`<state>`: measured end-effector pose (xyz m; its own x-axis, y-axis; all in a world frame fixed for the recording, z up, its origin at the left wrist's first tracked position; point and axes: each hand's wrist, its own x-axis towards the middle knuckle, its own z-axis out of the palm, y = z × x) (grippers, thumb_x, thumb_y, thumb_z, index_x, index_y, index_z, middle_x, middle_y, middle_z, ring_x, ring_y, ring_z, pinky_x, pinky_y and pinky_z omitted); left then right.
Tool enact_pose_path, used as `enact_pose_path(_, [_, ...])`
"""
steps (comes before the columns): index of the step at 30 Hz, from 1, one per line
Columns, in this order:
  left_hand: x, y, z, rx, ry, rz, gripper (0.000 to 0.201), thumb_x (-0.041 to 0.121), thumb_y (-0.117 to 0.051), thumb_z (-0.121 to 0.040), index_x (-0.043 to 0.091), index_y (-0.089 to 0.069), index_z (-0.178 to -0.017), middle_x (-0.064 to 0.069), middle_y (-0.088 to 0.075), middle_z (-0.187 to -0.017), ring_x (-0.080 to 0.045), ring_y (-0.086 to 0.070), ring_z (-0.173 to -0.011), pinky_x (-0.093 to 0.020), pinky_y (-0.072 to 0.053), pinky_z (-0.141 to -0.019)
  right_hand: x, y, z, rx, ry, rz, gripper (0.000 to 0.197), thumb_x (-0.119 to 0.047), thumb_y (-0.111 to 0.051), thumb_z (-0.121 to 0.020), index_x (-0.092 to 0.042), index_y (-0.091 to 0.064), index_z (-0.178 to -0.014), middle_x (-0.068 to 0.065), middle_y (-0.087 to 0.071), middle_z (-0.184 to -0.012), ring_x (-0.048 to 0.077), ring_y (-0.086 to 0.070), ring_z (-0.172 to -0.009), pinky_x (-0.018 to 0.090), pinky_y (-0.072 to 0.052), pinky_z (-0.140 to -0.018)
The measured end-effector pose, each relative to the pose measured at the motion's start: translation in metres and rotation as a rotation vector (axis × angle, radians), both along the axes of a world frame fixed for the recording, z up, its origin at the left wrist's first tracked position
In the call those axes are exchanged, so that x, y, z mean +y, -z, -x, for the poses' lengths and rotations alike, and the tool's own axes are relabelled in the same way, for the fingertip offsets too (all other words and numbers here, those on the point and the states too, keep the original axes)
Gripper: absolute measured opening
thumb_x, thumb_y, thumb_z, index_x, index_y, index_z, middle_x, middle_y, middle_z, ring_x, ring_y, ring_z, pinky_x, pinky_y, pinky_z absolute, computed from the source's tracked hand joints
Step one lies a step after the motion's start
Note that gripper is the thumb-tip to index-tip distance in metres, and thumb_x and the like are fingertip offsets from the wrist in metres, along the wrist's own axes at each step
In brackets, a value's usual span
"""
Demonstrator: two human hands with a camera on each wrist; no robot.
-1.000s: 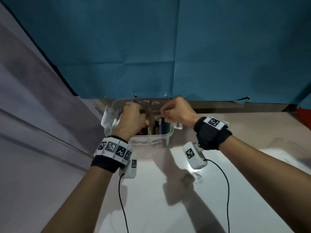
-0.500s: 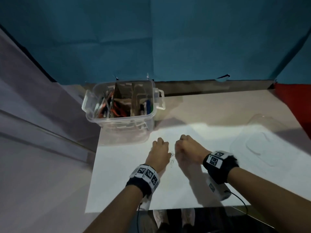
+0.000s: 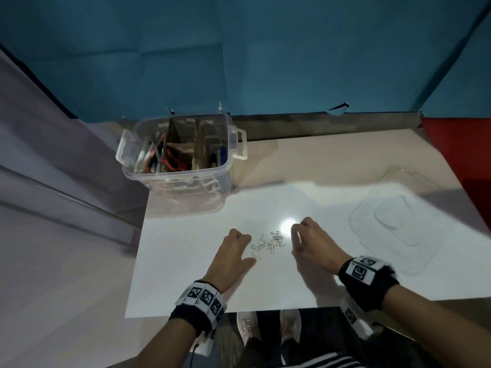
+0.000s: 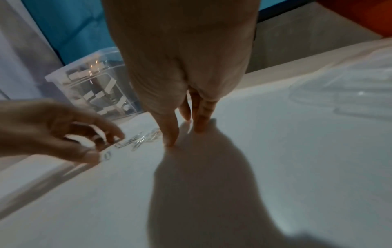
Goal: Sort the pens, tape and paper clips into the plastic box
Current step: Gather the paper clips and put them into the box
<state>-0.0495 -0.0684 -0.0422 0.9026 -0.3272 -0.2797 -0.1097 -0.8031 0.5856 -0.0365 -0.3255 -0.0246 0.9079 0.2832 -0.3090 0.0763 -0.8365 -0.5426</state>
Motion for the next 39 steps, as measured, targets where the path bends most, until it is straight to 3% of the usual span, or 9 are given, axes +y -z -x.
enact_pose_path(4, [-0.039,-0.001,-0.005,-0.063,-0.063,0.016,0.021,0.018,-0.067,-0.084,0.022,-0.047,-0.082,0.007,-0.042,-0.092,-0.012,-0.042,-0.079,-0.020,-0.028,-0.069,0.039,0.010,0.000,-0.074,0.000,-0.061,0.010,-0.008,-0.062,-0.083,-0.016,-0.057,-0.079,-0.004,-0.044,-0.089,0.015,-0.046,-0.082,0.023,-0.039,-0.069])
enact_pose_path(8, [-0.050,-0.002,-0.012,-0.075,-0.129,0.063,0.034,0.008,-0.062,-0.084,0.026,-0.038,-0.068,0.007,-0.046,-0.082,-0.014,-0.046,-0.075,-0.022,-0.031,-0.067,0.043,0.006,-0.006,-0.036,-0.013,-0.121,0.012,-0.006,-0.056,-0.081,-0.014,-0.056,-0.072,0.000,-0.048,-0.085,0.020,-0.050,-0.077,0.026,-0.040,-0.067])
enact_pose_path(12, [-0.031,-0.002,-0.008,-0.049,-0.121,0.076,0.019,0.015,-0.071,-0.081,0.019,-0.053,-0.088,0.004,-0.047,-0.093,-0.015,-0.044,-0.086,-0.015,-0.029,-0.069,0.013,0.003,-0.008,-0.006,0.080,-0.113,0.024,-0.029,-0.061,-0.072,-0.020,-0.040,-0.064,-0.003,-0.047,-0.076,0.017,-0.049,-0.076,0.032,-0.042,-0.065])
enact_pose_path(15, [-0.029,0.004,-0.008,-0.049,-0.046,0.009,0.047,0.024,-0.075,-0.080,0.017,-0.055,-0.121,0.003,-0.043,-0.111,-0.016,-0.040,-0.100,-0.022,-0.032,-0.083,0.017,0.002,-0.003,0.034,0.010,-0.065,0.025,-0.035,-0.070,-0.066,-0.022,-0.050,-0.073,-0.004,-0.046,-0.089,0.014,-0.047,-0.084,0.028,-0.044,-0.070])
enact_pose_path(19, [-0.044,0.000,-0.018,-0.065,-0.026,0.048,0.018,0.021,-0.073,-0.081,0.018,-0.059,-0.092,0.006,-0.044,-0.101,-0.015,-0.042,-0.093,-0.024,-0.035,-0.079,0.044,0.008,-0.003,-0.084,-0.034,-0.115,0.006,-0.016,-0.063,-0.082,-0.013,-0.059,-0.080,0.000,-0.048,-0.089,0.018,-0.046,-0.084,0.026,-0.038,-0.070])
enact_pose_path(23, [-0.049,-0.003,-0.025,-0.012,-0.041,0.038,0.014,0.020,-0.064,-0.081,0.017,-0.054,-0.072,0.004,-0.050,-0.084,-0.016,-0.051,-0.078,-0.036,-0.047,-0.072,0.047,0.017,-0.005,-0.153,-0.024,-0.109,0.016,-0.010,-0.055,-0.090,-0.009,-0.071,-0.089,0.004,-0.061,-0.089,0.020,-0.054,-0.087,0.027,-0.042,-0.074])
enact_pose_path(26, [-0.052,-0.006,-0.028,-0.004,-0.044,-0.012,0.009,0.021,-0.061,-0.080,0.022,-0.055,-0.074,0.006,-0.052,-0.077,-0.016,-0.052,-0.074,-0.035,-0.046,-0.066,0.050,0.012,-0.009,-0.112,-0.030,-0.094,0.019,-0.008,-0.052,-0.091,-0.005,-0.070,-0.095,0.007,-0.062,-0.094,0.022,-0.054,-0.091,0.031,-0.044,-0.079])
enact_pose_path(33, [-0.049,-0.003,-0.041,0.020,-0.075,-0.007,0.012,0.020,-0.067,-0.081,0.023,-0.057,-0.087,0.008,-0.059,-0.086,-0.015,-0.054,-0.079,-0.025,-0.033,-0.060,0.051,0.008,-0.024,-0.039,-0.026,-0.068,0.017,-0.010,-0.051,-0.086,-0.008,-0.068,-0.085,0.005,-0.062,-0.083,0.020,-0.053,-0.077,0.026,-0.037,-0.065])
enact_pose_path(39, [-0.048,-0.014,-0.059,0.094,-0.040,0.039,0.003,0.016,-0.065,-0.078,0.018,-0.067,-0.077,0.001,-0.068,-0.074,-0.021,-0.064,-0.074,-0.038,-0.055,-0.069,0.048,-0.008,-0.041,-0.015,-0.054,-0.110,0.009,-0.010,-0.058,-0.079,-0.009,-0.066,-0.076,0.004,-0.065,-0.072,0.023,-0.058,-0.070,0.039,-0.050,-0.068])
